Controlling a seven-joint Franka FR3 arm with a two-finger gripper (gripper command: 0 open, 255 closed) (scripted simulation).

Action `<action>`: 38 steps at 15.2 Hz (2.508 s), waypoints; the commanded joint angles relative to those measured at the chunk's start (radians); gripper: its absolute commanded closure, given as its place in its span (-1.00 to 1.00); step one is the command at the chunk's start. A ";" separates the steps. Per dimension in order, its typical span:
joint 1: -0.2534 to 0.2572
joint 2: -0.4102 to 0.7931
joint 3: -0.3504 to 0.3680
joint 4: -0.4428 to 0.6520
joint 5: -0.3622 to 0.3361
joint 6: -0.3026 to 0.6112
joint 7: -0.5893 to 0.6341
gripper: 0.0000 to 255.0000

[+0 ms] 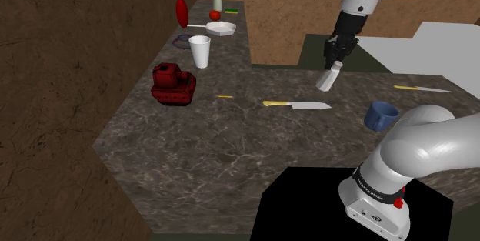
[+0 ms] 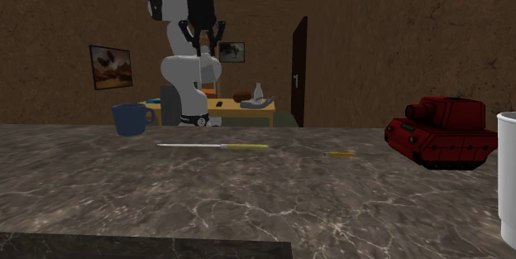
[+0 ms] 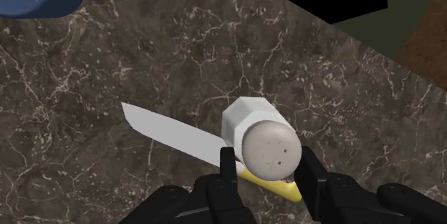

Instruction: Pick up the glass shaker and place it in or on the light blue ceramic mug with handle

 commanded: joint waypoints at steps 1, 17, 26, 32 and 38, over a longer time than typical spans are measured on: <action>-0.023 -0.045 -0.033 -0.007 -0.030 -0.038 -0.039 1.00; -0.183 -0.230 -0.325 0.077 -0.317 -0.268 -0.393 1.00; -0.209 -0.265 -0.391 -0.001 -0.381 -0.213 -0.427 1.00; -0.224 -0.286 -0.426 -0.084 -0.416 -0.150 -0.423 1.00; -0.240 -0.298 -0.467 -0.162 -0.455 -0.084 -0.420 1.00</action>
